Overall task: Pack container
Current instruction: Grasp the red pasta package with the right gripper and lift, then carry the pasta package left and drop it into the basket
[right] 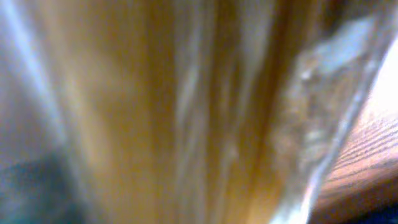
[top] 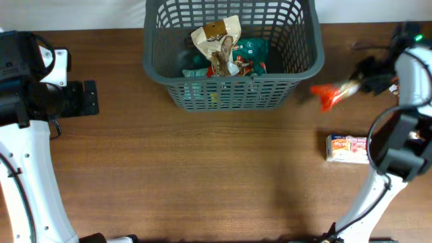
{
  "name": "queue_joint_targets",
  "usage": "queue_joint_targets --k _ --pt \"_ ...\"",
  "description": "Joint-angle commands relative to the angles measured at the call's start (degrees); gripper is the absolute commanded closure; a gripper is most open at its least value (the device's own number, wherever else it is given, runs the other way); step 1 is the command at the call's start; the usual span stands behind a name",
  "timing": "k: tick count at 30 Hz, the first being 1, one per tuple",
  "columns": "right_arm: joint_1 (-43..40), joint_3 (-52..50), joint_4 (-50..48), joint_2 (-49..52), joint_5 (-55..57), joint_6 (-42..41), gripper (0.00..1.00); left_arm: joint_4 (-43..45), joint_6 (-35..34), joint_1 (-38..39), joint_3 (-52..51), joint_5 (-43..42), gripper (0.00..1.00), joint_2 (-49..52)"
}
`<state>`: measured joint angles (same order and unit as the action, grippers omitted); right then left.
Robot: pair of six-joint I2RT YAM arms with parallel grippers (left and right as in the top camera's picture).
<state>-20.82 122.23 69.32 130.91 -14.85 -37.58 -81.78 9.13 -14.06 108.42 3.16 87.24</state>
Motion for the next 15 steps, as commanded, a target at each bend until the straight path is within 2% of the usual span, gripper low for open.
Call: queue_joint_targets --k 1,6,9,13,15 --pt "1.9 12.2 -0.4 -17.6 -4.9 8.2 0.70 -0.1 -0.7 -0.3 0.3 -0.8 0.01 0.2" --pt "7.5 17.8 -0.2 -26.1 -5.1 13.1 0.69 -0.1 -0.7 -0.3 0.3 -0.8 0.01 0.2" --pt "14.7 18.1 -0.6 -30.6 -4.9 19.4 0.69 -0.1 -0.7 -0.3 0.3 -0.8 0.01 0.2" --pt "23.6 18.0 -0.3 -31.1 -4.9 31.3 0.68 -0.1 -0.7 -0.3 0.3 -0.8 0.01 0.2" --pt "27.9 17.9 0.7 -30.1 -4.8 40.2 0.66 -0.1 -0.7 -0.3 0.3 -0.8 0.01 0.2"
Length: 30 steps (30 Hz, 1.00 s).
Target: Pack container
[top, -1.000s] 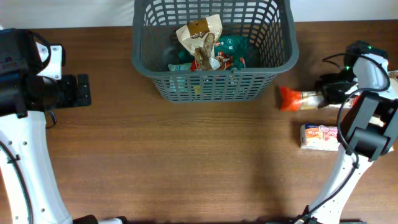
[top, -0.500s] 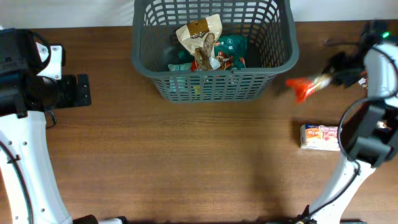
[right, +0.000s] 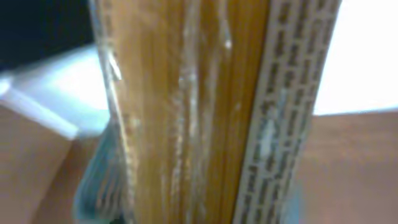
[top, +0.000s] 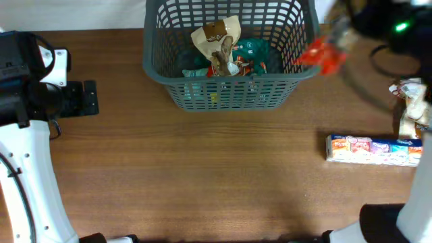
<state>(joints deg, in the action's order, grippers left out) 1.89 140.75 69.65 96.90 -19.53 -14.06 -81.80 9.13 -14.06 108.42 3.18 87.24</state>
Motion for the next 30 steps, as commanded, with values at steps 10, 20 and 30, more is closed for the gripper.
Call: queue_joint_targets --k 10,20,30 --pt "9.5 -0.6 -1.9 12.1 0.6 32.6 0.62 0.0 -0.7 -0.3 0.3 -0.8 0.01 0.2" --pt "9.7 -0.6 -2.4 18.8 -0.4 34.9 0.65 0.0 -0.7 -0.3 0.3 -0.8 0.01 0.2" --pt "5.7 -0.5 -2.5 17.9 11.8 9.9 0.60 0.0 -0.7 -0.3 0.3 -0.8 0.01 0.2"
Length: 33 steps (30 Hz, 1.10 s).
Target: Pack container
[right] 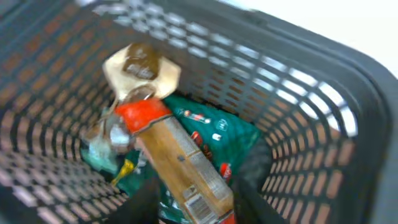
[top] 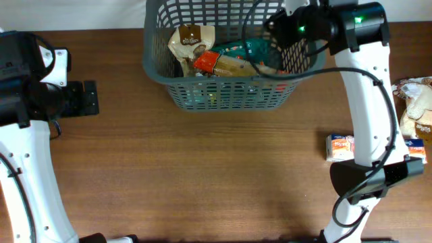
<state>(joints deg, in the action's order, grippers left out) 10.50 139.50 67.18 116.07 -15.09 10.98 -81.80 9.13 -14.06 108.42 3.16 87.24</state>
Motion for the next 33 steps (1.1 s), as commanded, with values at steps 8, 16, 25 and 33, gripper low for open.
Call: queue_joint_targets --k 8,16,25,33 --pt "-18.7 0.5 6.7 -1.2 8.3 -40.2 0.51 0.0 -0.7 -0.3 0.3 -0.8 0.01 0.2" --pt "-33.8 0.1 11.8 1.2 9.7 -45.4 0.48 0.0 -0.7 -0.3 0.3 -0.8 0.01 0.2" --pt "-41.0 -3.4 12.2 5.7 17.3 -43.5 0.47 0.0 -0.7 -0.3 0.3 -0.8 0.01 0.2" --pt "-41.7 -18.2 -0.3 7.5 27.8 -29.2 0.47 0.0 -0.7 -0.3 0.3 -0.8 0.01 0.2"
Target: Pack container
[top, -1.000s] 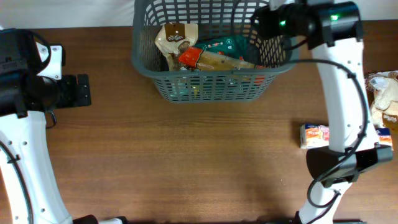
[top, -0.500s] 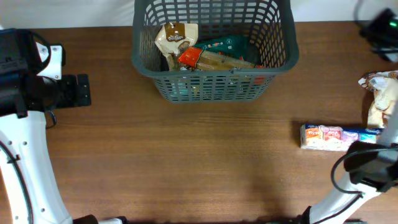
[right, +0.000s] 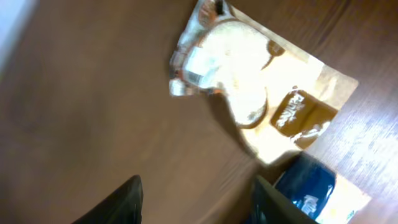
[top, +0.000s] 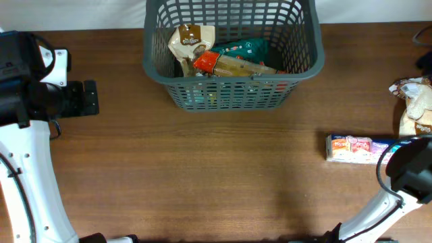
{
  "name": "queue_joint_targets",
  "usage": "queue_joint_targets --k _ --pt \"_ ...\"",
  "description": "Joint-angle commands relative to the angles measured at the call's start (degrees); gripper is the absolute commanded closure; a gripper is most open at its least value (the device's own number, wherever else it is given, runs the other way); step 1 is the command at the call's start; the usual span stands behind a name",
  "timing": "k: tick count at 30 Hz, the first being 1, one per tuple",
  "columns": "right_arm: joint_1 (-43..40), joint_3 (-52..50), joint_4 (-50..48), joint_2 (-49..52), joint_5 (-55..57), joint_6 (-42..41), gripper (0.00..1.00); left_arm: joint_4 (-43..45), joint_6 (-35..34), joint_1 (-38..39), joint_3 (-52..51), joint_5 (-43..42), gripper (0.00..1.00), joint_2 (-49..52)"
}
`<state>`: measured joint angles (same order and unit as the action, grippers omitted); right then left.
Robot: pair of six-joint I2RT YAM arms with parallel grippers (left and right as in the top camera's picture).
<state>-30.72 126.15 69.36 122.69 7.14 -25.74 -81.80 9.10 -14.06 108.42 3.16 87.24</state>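
Observation:
The grey mesh basket (top: 233, 96) stands at the table's far middle. Inside lie a long pasta packet with a red end (top: 233, 64), a tan bag (top: 189, 40) and a green packet (top: 246, 48). In the right wrist view my right gripper (right: 199, 204) is open and empty, hovering over the wood just short of a pale bag of white pieces (right: 249, 106). That bag (top: 413, 108) lies at the table's right edge. My left gripper (top: 84, 98) rests at the far left; its jaws cannot be made out.
A long colourful box (top: 361, 148) lies on the table front right, its blue end (right: 308, 186) showing beside my right finger. My right arm's base (top: 412, 175) rises next to it. My left arm (top: 27, 81) fills the left edge.
My right gripper was open above the basket, with the pasta packet lying inside. Now it is at the table's right edge over the pale bag. The basket's contents have not moved.
My right gripper first held the red-ended pasta packet to the right of the basket, then at the basket's right rim. Later the packet lay in the basket under the open gripper. Now the gripper is empty over the pale bag.

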Motion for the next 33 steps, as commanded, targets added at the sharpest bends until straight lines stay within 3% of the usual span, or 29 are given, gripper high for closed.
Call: queue_joint_targets --k 1,6,11,14,33 --pt "-0.5 -7.2 -4.7 0.9 5.5 9.6 0.47 0.0 -0.7 -0.3 0.3 -0.8 0.01 0.2" --pt "-0.5 -15.8 -14.0 1.0 5.4 19.0 0.46 0.0 -0.7 -0.3 0.3 -0.8 0.01 0.2" --pt "-0.9 -18.9 -18.8 1.5 5.6 28.0 0.38 0.0 -0.7 -0.3 0.3 -0.8 0.01 0.2" --pt "-1.8 -19.9 -20.5 1.6 5.6 28.5 0.34 0.0 -0.7 -0.3 0.3 -0.8 0.01 0.2" --pt "-5.2 -20.4 -25.5 11.8 5.8 28.3 0.29 0.0 -0.7 -0.3 0.3 -0.8 0.01 0.2"
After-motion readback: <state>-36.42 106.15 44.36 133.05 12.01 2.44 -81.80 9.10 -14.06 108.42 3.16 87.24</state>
